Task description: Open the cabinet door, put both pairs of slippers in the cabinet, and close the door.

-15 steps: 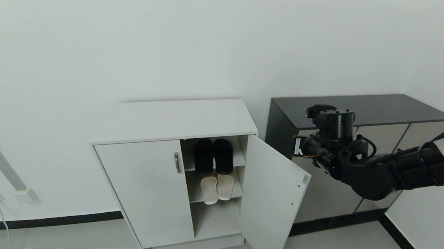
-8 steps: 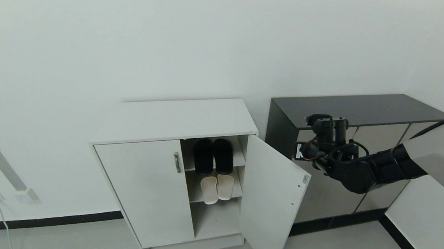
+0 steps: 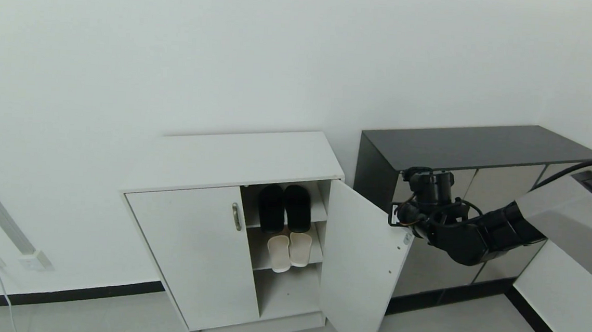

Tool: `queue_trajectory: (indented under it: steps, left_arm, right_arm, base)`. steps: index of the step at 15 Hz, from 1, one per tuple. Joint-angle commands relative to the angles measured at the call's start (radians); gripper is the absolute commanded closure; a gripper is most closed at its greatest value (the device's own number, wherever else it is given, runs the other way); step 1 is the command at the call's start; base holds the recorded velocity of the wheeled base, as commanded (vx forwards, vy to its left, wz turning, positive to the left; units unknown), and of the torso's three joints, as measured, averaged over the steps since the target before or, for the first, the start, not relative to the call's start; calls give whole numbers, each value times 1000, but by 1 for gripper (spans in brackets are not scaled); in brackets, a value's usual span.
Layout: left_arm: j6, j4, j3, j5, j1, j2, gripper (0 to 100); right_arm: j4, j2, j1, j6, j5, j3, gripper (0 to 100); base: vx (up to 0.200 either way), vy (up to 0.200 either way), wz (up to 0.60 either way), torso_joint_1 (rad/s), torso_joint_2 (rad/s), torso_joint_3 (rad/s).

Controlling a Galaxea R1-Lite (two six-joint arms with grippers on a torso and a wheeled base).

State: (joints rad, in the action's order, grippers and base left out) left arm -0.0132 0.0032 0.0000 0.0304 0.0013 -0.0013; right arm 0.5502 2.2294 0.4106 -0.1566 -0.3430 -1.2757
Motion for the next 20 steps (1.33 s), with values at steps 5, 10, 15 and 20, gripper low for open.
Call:
queue_trajectory:
  steps: [5, 10, 15, 20]
  left_arm:
    - [-1, 0, 0, 0, 0, 1, 100]
    - [-1, 0, 0, 0, 0, 1, 100]
    - [-2, 0, 0, 0, 0, 1, 100]
    - [-2, 0, 0, 0, 0, 1, 100]
  right_arm:
    - [0, 16, 11, 0, -2, 18, 100]
    - [2, -14, 56, -1, -2, 59, 100]
    - [4, -56, 168, -34, -4, 125, 100]
    - [4, -66, 281, -67, -4, 142, 100]
  base:
    - [0, 0, 0, 0, 0, 0]
    - [0, 0, 0, 0, 0, 0]
    - [0, 0, 0, 0, 0, 0]
    - [0, 0, 0, 0, 0, 0]
